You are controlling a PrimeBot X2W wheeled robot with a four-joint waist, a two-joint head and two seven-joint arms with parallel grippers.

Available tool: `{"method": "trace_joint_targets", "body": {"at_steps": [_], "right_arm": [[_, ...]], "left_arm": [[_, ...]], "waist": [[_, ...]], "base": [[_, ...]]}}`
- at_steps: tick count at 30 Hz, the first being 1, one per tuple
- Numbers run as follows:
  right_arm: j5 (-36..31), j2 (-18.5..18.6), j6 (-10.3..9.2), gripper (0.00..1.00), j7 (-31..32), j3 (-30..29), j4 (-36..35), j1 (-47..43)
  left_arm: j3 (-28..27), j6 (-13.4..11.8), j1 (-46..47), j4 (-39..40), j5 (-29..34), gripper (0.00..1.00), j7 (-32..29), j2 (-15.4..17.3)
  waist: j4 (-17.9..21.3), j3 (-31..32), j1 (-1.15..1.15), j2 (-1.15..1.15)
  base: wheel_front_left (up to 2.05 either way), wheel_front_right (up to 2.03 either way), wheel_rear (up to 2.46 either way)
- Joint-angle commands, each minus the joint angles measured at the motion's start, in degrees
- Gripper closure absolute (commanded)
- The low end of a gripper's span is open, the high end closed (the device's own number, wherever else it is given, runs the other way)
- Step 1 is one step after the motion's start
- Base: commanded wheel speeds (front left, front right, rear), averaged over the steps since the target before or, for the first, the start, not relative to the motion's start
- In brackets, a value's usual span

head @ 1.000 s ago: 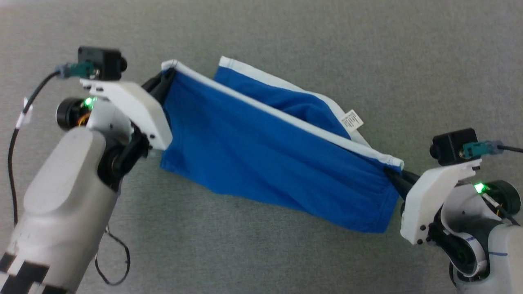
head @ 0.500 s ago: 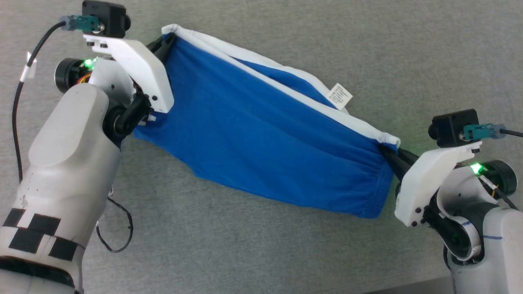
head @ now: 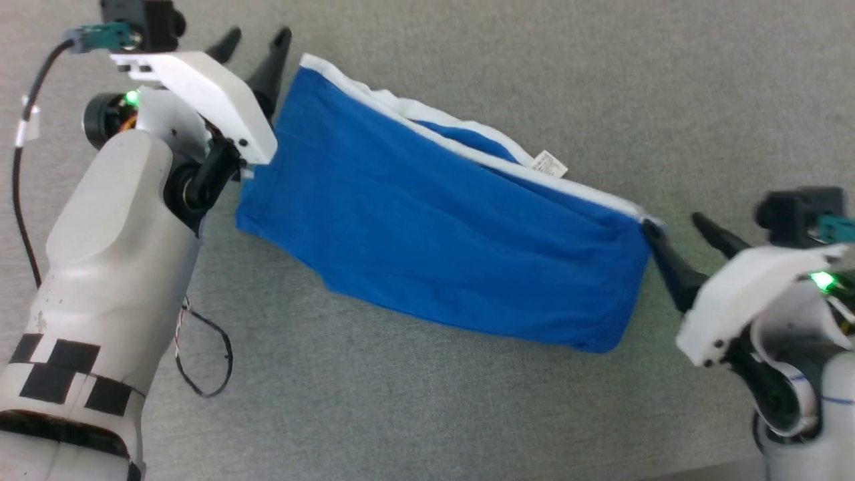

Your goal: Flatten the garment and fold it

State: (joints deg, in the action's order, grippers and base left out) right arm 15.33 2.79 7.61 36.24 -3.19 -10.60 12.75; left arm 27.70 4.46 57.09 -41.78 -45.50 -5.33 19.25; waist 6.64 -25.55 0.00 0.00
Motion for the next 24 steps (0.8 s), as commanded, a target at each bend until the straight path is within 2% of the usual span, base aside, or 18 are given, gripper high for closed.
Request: {"method": "trace_joint_targets", "body": {"at_steps": [1,6,9,11,15,19,24], "right_arm": [[-0.12,0.11,-0.12,0.0,-0.72,-0.72,-0.55,-0.98],[-2.38,0.1,-0.12,0.0,-1.25,-3.57,-3.54,-5.41],[-3.64,0.1,-0.12,0.0,0.36,-4.07,-5.42,-8.42],[-4.29,0.1,-0.12,0.0,2.31,-3.41,-6.28,-10.19],[-5.9,0.1,-0.12,0.0,5.17,-2.66,-5.91,-11.24],[-6.93,0.1,-0.12,0.0,7.15,-2.74,-3.81,-10.52],[-7.08,0.1,-0.12,0.0,8.13,-2.12,0.9,-8.46]], "left_arm": [[-0.23,-0.22,0.06,0.42,0.38,0.0,1.17,0.22],[0.17,-3.8,-3.21,4.31,4.71,0.0,9.9,2.02],[-0.15,-5.8,-6.93,8.2,7.43,0.0,17.03,3.65],[-1.1,-7.04,-10.14,12.25,9.26,0.0,19.49,4.87],[-7.1,-8.91,-18.84,24.9,12.1,0.0,20.28,5.61],[-13.36,-10.45,-28.45,36.05,17.22,0.0,20.31,4.86],[-17.61,-9.88,-37.06,43.03,22.34,0.0,20.32,3.22]], "waist": [[-1.38,2.85,0.0,0.0],[-3.18,7.13,0.0,0.0],[-4.06,9.28,0.0,0.0],[-4.6,10.2,0.0,0.0],[-5.76,10.95,0.0,0.0],[-7.43,10.76,0.0,0.0],[-9.76,10.16,0.0,0.0]], "base": [[0.0,0.0,0.0],[0.0,0.0,0.0],[0.0,0.0,0.0],[0.0,0.0,0.0],[0.0,0.0,0.0],[0.0,0.0,0.0],[0.0,0.0,0.0]]}}
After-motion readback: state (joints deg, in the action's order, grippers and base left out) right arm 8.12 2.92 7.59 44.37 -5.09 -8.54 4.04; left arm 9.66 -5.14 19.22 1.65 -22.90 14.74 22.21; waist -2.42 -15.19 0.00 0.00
